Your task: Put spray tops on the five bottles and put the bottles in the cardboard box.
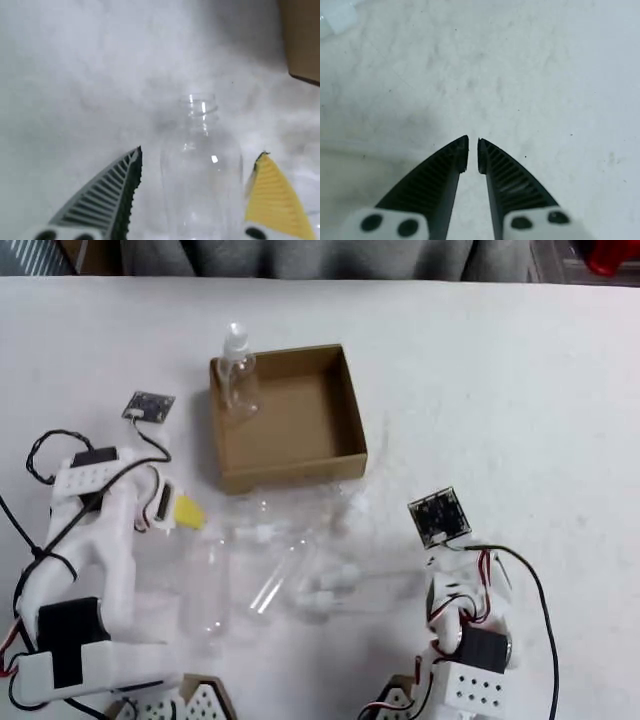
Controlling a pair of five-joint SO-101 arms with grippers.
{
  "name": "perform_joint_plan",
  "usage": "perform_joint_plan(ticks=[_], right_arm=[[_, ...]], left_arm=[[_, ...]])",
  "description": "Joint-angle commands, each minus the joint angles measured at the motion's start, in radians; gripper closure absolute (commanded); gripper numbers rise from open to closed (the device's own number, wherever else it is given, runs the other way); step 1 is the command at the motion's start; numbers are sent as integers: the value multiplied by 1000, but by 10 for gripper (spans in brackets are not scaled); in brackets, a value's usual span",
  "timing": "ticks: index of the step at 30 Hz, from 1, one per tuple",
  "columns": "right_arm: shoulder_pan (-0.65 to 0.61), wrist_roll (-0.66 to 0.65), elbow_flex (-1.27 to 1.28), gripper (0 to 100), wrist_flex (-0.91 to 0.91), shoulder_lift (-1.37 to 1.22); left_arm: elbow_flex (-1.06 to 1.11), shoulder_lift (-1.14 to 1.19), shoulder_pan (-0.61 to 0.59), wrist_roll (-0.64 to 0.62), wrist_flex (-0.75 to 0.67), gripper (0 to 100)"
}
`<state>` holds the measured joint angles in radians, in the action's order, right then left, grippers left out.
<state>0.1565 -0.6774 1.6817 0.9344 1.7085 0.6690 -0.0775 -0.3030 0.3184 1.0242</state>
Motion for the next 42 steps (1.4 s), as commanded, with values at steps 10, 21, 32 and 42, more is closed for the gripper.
perform_joint_plan(ticks=[10,21,32,42], right_arm=[[-8,-9,14,984,4,4],[-8,-9,14,984,4,4],[-8,-9,14,984,2,4],[-7,-8,14,984,7,4]], left_arm=[[-49,-7,5,-8,32,669],[-6,-5,18,21,-41,926],[-178,-15,74,-245,130,980],[-38,-8,53,-359,-81,968]])
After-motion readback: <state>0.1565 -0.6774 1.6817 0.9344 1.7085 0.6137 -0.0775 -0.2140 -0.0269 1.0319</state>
